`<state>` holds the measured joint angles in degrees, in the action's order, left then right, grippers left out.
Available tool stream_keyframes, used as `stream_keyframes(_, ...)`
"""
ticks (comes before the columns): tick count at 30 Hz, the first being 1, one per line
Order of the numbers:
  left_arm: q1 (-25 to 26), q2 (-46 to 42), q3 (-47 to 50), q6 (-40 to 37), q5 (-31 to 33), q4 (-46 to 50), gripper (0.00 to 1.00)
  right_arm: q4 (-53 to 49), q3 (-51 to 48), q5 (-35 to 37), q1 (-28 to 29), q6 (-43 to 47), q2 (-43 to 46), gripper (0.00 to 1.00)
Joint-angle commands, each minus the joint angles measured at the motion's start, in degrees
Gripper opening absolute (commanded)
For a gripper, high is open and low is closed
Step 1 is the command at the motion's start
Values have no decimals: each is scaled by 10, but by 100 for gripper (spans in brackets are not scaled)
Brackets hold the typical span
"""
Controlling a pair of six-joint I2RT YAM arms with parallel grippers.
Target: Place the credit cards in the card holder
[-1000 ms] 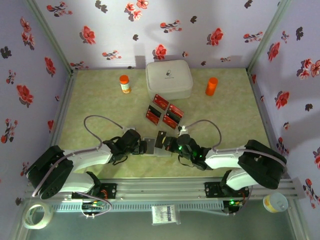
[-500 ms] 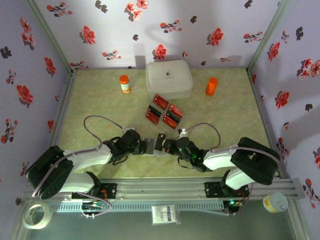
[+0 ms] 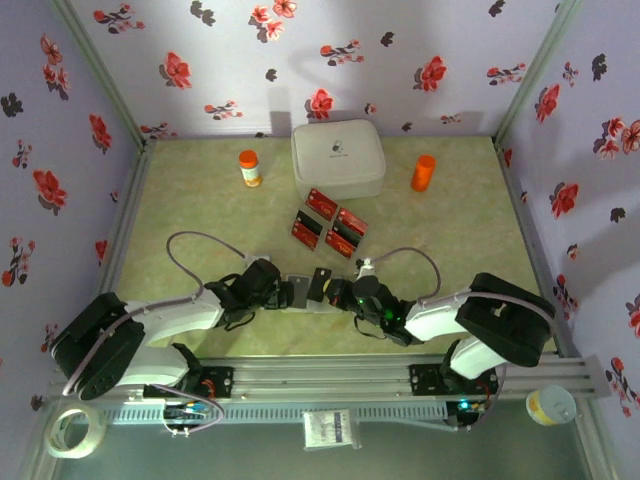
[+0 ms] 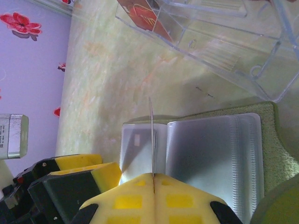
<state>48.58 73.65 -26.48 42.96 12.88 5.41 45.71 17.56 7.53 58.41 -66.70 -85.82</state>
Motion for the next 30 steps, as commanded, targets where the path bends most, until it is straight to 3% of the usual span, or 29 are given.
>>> stream_keyframes(1, 2, 1, 2, 10, -51, 36, 94, 11, -10, 10, 5, -12, -12, 0)
stream_keyframes(13, 3, 15, -44, -8, -56, 48, 97, 16, -16, 13, 6, -17, -15, 0)
stream_keyframes(30, 9, 64, -35, 10, -28, 73, 94, 24, -13, -29, 6, -8, -36, 0)
